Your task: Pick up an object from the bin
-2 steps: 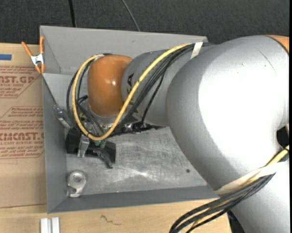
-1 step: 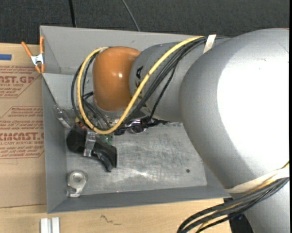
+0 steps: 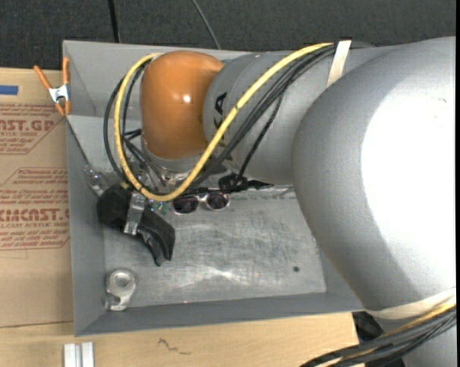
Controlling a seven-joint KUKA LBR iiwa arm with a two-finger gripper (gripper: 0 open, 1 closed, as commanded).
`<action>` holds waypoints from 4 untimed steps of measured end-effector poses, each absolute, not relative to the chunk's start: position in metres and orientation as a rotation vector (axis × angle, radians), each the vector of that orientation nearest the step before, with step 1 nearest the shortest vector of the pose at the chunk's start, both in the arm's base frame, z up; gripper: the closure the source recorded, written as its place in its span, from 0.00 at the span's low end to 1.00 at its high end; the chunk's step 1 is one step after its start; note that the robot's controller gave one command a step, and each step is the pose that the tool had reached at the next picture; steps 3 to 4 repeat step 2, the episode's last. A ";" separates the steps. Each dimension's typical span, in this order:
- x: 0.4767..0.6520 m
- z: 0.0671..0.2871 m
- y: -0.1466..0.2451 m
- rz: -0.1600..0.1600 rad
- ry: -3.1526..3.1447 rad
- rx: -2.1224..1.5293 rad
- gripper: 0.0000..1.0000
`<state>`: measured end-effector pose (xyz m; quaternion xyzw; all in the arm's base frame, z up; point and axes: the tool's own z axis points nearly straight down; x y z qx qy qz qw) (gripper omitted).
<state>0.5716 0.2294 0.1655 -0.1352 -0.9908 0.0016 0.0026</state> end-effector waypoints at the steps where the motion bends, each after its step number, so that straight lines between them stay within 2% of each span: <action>1: 0.565 0.181 0.228 0.000 -3.115 -0.415 1.00; 2: 0.567 0.220 0.235 0.010 -3.104 -0.407 1.00; 4: 0.567 0.220 0.235 0.010 -3.104 -0.407 1.00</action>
Offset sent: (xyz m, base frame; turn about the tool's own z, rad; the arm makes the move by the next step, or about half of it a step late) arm 0.0018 0.0135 0.0903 -0.0110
